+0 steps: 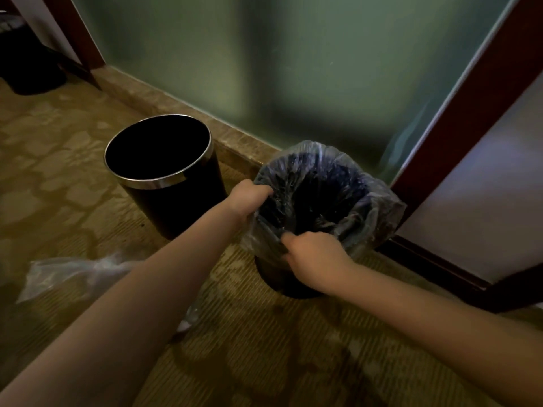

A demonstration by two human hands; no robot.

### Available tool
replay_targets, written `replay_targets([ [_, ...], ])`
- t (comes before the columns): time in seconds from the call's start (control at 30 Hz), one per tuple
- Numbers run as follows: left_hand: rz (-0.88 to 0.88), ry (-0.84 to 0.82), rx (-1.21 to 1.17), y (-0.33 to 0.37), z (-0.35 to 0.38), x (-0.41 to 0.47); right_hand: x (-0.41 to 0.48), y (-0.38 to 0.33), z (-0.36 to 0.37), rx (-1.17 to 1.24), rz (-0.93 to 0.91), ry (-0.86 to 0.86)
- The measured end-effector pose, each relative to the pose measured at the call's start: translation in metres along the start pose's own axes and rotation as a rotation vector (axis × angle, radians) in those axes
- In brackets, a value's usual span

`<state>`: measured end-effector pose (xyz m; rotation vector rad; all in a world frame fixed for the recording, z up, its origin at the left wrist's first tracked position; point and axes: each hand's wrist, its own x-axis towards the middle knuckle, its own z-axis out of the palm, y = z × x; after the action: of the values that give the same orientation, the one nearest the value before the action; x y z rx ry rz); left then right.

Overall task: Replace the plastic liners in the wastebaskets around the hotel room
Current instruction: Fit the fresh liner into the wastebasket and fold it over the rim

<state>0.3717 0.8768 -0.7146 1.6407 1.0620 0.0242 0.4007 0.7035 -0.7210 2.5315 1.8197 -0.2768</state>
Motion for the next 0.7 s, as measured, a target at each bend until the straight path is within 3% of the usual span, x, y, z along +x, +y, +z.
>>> replay_targets([
  [0.23,0.072,0.033,0.204,-0.008,-0.001,0.004,-0.032,0.069,0.003,0.020,-0.219,0.143],
  [0.37,0.087,0.098,0.411,-0.008,0.003,-0.002,-0.030,0.086,0.004,-0.045,-0.258,0.118],
  [0.4,0.170,0.184,0.553,-0.008,0.003,-0.006,-0.029,0.091,0.003,-0.067,-0.289,0.138],
  [0.47,0.526,0.328,0.819,-0.005,0.002,-0.012,-0.027,0.096,0.003,-0.096,-0.331,0.158],
  [0.53,0.830,0.192,1.015,0.000,0.004,-0.018,-0.027,0.102,0.002,-0.084,-0.347,0.158],
  [0.57,0.837,0.031,1.082,0.004,0.006,-0.022,-0.027,0.104,0.001,-0.074,-0.348,0.151],
  [0.63,0.633,-0.265,1.258,0.008,0.017,-0.034,-0.029,0.107,-0.002,-0.026,-0.323,0.137],
  [0.7,0.450,-0.434,1.354,0.011,0.029,-0.047,-0.032,0.105,-0.007,0.138,-0.261,0.169],
])
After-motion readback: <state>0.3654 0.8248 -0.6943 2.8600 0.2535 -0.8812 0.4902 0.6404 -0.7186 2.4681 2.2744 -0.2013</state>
